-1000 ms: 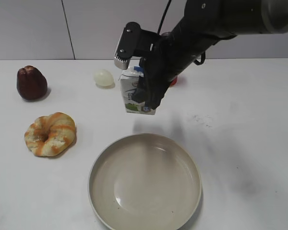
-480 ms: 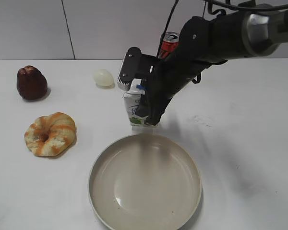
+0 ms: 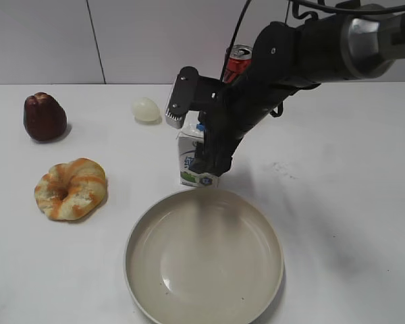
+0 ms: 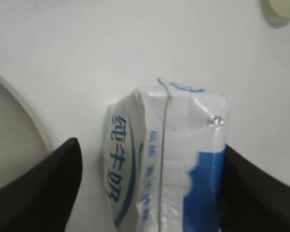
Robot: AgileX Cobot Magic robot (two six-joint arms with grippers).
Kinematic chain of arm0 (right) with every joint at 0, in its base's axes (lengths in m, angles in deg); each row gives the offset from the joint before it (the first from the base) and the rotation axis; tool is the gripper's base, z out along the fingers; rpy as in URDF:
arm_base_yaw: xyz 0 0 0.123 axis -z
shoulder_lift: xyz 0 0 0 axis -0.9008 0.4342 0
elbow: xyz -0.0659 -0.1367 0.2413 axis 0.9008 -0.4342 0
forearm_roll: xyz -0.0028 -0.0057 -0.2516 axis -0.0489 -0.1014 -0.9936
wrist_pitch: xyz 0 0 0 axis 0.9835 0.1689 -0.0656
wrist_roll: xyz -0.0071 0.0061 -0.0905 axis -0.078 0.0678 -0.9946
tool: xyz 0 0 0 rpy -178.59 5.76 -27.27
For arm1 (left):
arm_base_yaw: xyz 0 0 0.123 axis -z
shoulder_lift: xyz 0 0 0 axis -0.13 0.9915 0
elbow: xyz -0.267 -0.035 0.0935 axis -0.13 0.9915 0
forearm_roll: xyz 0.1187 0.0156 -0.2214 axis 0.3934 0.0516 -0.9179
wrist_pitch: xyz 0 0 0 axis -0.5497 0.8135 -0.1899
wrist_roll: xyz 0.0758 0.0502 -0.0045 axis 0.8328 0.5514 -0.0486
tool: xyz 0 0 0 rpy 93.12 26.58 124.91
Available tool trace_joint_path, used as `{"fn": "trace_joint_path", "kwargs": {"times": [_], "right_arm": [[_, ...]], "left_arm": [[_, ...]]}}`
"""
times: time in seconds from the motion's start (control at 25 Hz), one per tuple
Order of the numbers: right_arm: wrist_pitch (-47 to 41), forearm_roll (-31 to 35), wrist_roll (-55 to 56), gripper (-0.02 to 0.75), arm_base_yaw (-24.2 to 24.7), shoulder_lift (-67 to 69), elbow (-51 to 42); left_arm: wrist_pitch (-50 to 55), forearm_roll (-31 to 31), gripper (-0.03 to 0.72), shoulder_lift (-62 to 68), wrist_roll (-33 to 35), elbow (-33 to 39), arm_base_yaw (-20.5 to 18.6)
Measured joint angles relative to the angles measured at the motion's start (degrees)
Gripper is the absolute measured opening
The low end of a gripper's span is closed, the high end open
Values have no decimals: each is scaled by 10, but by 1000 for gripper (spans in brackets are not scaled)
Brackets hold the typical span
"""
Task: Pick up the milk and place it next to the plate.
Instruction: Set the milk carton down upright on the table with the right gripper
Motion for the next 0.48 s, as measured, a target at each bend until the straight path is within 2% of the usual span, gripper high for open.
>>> {"fn": "trace_joint_path", "kwargs": {"times": [0.32,0.48], "right_arm": [[18,-8,15,617,7,-69,8],[28,-26,92,601,41,-105,9]], "left_arm": [[0,0,209,0,0,0,0],[0,0,209,0,0,0,0]]}}
